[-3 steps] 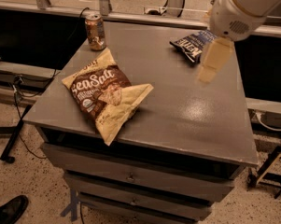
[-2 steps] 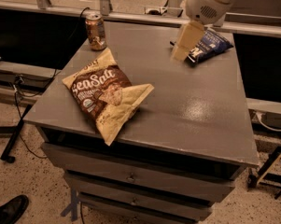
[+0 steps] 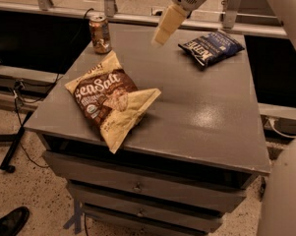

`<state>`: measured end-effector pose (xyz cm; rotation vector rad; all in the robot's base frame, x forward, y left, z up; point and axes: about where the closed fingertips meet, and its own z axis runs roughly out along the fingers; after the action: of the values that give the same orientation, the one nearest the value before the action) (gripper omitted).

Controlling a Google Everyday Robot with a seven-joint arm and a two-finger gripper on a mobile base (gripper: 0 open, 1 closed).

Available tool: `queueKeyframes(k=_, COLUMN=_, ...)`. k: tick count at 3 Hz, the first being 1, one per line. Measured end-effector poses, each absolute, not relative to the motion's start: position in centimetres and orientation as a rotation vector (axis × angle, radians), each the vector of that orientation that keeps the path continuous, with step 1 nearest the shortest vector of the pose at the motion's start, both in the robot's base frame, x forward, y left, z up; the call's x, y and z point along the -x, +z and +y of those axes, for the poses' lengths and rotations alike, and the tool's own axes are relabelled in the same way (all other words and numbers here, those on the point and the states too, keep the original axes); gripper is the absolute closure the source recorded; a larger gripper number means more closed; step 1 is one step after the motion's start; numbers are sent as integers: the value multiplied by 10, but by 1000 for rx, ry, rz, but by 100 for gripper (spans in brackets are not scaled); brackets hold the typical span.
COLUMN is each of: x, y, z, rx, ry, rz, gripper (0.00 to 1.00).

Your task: Move orange can near blue chip bag

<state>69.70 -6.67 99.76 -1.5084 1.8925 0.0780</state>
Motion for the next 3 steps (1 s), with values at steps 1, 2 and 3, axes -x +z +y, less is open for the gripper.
queueKeyframes(k=1, x=-701, y=993, z=-62, rx=1512, ry=88, rz=1888, gripper=0)
queueKeyframes(k=2, x=-744, y=964, z=-27, rx=1375, ry=226, rz=1875, gripper=0)
queueKeyframes(k=3, x=-791, y=948, z=8, rx=1211, ry=327, rz=1839, gripper=0)
